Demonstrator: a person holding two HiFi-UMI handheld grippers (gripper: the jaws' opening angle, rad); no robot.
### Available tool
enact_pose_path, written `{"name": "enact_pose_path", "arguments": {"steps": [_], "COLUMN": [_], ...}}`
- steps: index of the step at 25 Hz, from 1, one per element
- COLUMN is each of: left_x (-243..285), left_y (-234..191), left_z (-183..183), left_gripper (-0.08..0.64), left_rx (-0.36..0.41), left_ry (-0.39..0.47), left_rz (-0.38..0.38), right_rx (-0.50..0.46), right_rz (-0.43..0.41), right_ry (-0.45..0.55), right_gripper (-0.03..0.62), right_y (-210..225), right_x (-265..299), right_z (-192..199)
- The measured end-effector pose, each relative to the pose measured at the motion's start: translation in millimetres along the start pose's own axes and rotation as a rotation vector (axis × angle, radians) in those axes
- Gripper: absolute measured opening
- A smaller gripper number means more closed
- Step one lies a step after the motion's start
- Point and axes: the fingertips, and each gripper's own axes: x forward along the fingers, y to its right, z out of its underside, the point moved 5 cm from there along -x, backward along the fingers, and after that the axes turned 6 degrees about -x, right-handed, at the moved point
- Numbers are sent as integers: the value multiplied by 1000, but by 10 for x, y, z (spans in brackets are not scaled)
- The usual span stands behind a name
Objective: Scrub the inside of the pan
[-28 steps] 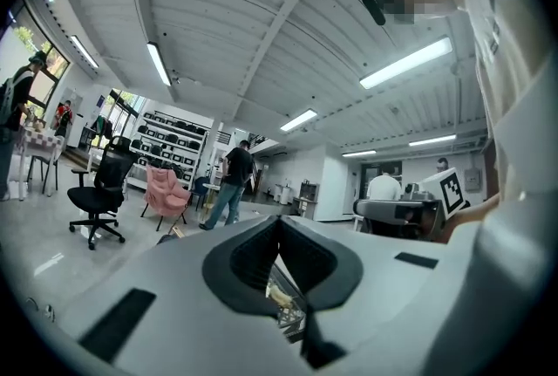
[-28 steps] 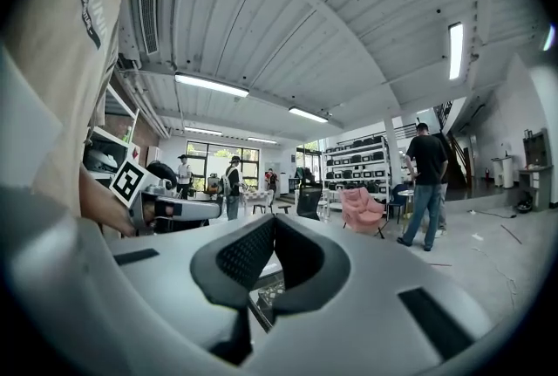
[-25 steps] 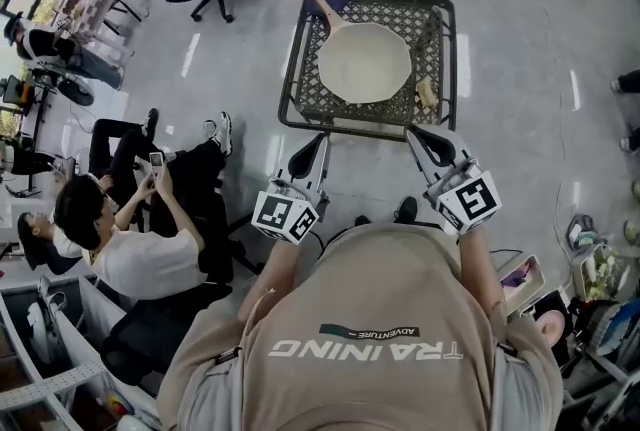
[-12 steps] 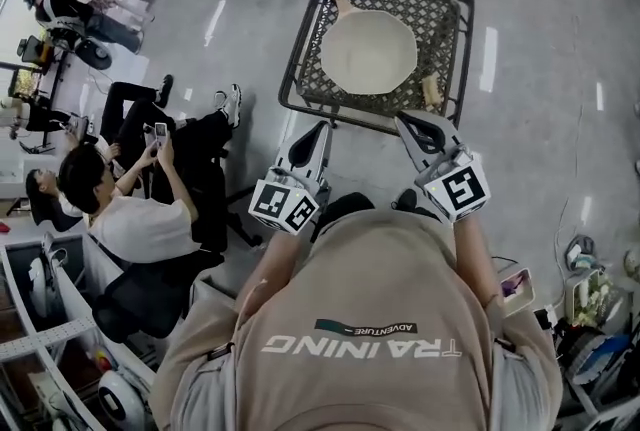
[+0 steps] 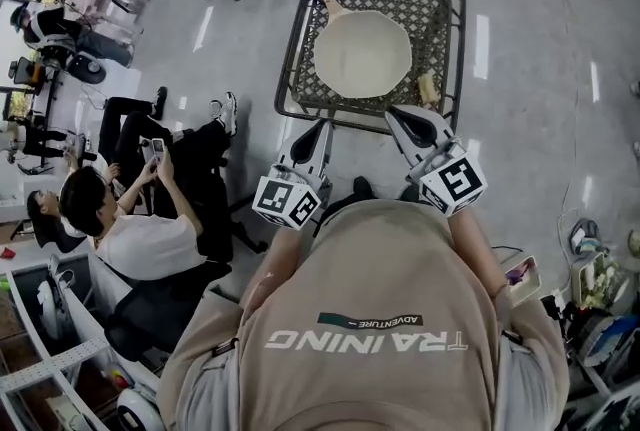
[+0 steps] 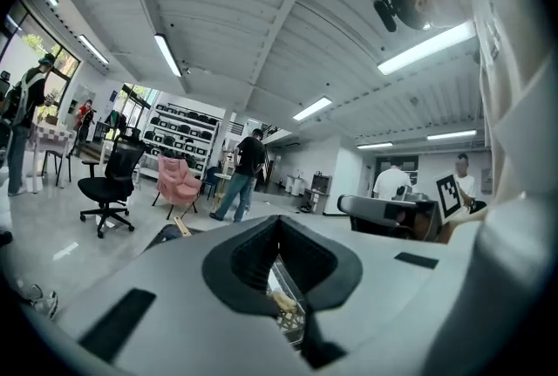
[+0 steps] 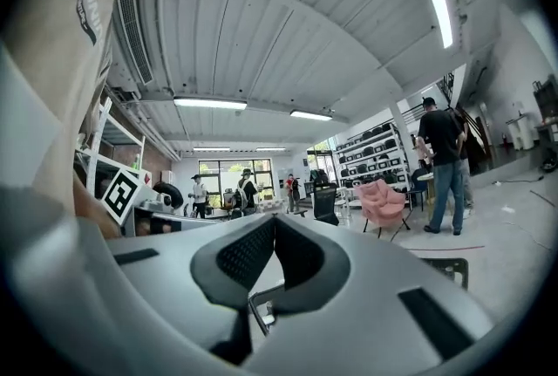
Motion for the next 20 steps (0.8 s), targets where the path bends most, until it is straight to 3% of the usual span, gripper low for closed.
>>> {"name": "enact_pose_path", "arguments": {"steps": [5, 10, 20], "left_x": [122, 131, -10], "left_y": [-300, -449, -1093], "left_z": [-159, -442, -437], "left_gripper": [17, 17, 17], "left_rx": [-4, 88, 48], "left_ry": [35, 53, 22], "left_rz": [26, 100, 192], "right_rx": [-31, -60, -73], "right_rz": [10, 68, 182], "right_ry": [-29, -21, -94], "right_gripper": [18, 17, 18], "right_y": [-53, -7, -166], "right_x": [313, 591, 957], "right_z": [7, -176, -133]}}
